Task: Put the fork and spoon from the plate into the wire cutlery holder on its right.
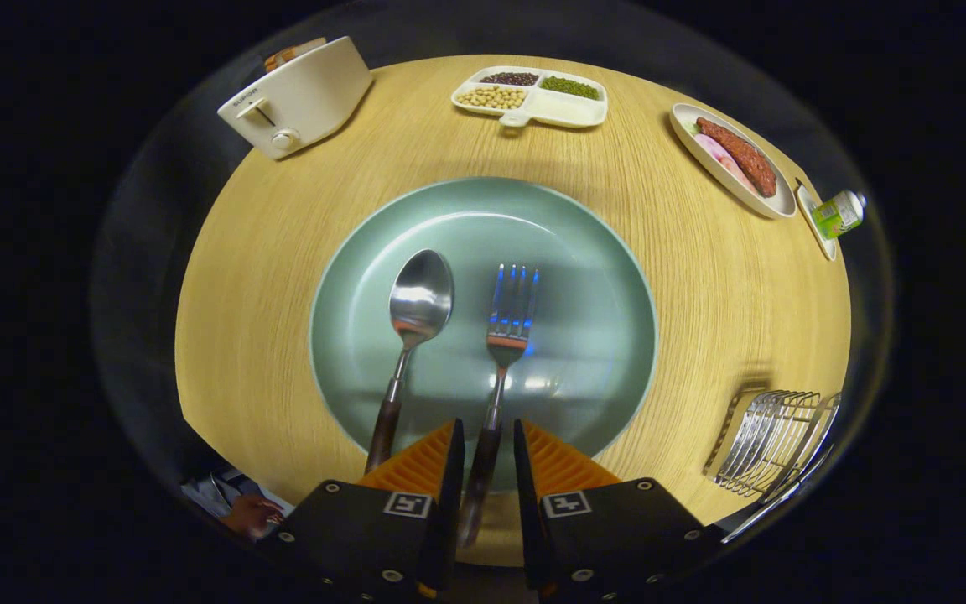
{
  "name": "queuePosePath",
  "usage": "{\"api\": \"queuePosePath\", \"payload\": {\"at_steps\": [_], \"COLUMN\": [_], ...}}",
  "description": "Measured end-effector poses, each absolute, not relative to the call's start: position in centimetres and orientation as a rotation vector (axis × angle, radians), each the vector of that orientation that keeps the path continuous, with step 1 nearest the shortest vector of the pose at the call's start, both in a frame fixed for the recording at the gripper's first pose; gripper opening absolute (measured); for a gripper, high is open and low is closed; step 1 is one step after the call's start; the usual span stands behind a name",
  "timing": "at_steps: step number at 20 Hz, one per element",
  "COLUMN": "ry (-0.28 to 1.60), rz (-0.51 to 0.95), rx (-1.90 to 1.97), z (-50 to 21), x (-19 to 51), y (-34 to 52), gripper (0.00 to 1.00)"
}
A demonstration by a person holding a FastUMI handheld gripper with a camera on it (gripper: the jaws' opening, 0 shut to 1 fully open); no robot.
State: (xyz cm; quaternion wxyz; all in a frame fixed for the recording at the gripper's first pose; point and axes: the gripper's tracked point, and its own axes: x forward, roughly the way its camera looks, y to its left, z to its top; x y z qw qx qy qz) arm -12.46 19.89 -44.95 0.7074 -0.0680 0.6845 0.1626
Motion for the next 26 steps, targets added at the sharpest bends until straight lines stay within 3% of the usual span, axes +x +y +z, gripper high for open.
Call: {"api": "queuePosePath", "payload": {"at_steps": [2, 8, 15, 26], "ry": [1.526, 1.473, 1.381, 1.341], "rz": [0.349, 0.338, 0.307, 0.101], "rx": [-0.139, -0.047, 0.079, 0.078], "z": [-45.3, -44.1, -38.9, -33.8], "x": [-12.4, -11.3, -10.8, -13.1], "y": [19.9, 19.7, 16.4, 0.5], "gripper": [0.19, 0.06, 0.06, 0.06]}}
